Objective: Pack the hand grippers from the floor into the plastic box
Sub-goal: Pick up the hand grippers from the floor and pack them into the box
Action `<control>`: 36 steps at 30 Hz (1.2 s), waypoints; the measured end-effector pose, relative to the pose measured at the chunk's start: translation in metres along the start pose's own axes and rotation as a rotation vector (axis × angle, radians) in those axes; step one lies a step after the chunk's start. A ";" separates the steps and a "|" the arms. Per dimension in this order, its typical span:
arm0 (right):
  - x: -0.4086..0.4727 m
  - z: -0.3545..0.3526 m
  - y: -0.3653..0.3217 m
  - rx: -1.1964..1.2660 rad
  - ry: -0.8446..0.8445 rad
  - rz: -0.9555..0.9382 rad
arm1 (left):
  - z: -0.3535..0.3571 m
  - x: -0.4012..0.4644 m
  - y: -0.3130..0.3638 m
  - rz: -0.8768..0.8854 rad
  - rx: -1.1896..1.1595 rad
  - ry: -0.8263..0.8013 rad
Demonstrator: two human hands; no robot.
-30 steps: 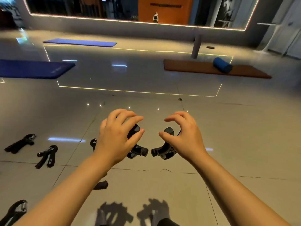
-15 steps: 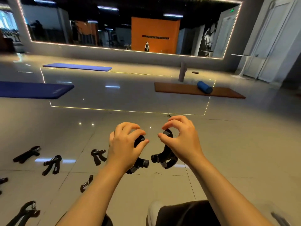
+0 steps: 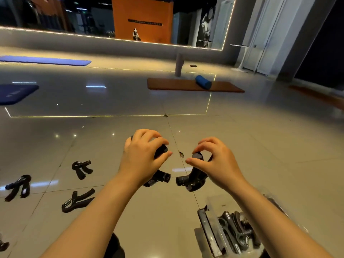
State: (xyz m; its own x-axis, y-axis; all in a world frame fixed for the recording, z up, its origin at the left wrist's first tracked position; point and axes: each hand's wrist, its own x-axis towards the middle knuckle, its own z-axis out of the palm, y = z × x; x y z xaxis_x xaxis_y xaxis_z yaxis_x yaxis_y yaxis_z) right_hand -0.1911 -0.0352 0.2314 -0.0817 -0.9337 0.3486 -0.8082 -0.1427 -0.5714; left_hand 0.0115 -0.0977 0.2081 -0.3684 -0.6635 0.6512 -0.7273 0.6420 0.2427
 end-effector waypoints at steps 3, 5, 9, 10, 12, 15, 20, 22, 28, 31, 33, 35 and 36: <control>-0.019 -0.023 0.055 -0.007 -0.001 0.101 | 0.026 0.007 0.022 0.095 -0.006 -0.102; -0.027 -0.040 0.089 -0.013 -0.024 0.175 | 0.047 0.012 0.040 0.131 -0.001 -0.181; -0.025 -0.067 0.134 -0.198 -0.118 0.225 | 0.093 0.021 0.081 0.230 -0.006 -0.384; -0.022 -0.073 0.140 -0.203 -0.114 0.217 | 0.103 0.020 0.090 0.248 0.001 -0.422; -0.020 -0.083 0.152 -0.147 -0.123 0.237 | 0.119 0.017 0.105 0.279 0.011 -0.465; -0.024 -0.095 0.169 -0.085 -0.184 0.275 | 0.132 0.013 0.123 0.271 0.019 -0.477; -0.029 -0.106 0.199 -0.188 -0.317 0.245 | 0.142 -0.001 0.155 0.241 0.079 -0.492; -0.033 -0.107 0.209 -0.174 -0.375 0.227 | 0.140 -0.011 0.169 0.205 0.078 -0.466; -0.048 -0.128 0.245 -0.143 -0.520 0.169 | 0.139 -0.051 0.214 -0.034 0.039 -0.345; -0.047 -0.140 0.264 -0.127 -0.553 0.147 | 0.152 -0.070 0.238 -0.215 0.028 -0.320; -0.044 -0.146 0.273 -0.088 -0.563 0.134 | 0.161 -0.072 0.256 -0.293 0.026 -0.331; -0.041 -0.148 0.281 -0.064 -0.590 0.100 | 0.164 -0.063 0.272 -0.316 0.035 -0.367; -0.038 -0.148 0.285 -0.062 -0.610 0.085 | 0.163 -0.054 0.280 -0.300 0.049 -0.392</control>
State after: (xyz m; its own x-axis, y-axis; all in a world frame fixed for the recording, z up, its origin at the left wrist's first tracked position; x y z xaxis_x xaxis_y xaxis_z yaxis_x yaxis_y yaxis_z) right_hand -0.5044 0.0088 0.1656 0.1861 -0.9631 -0.1944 -0.8473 -0.0572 -0.5280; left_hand -0.2664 0.0551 0.1232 -0.3223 -0.9167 0.2360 -0.8573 0.3884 0.3380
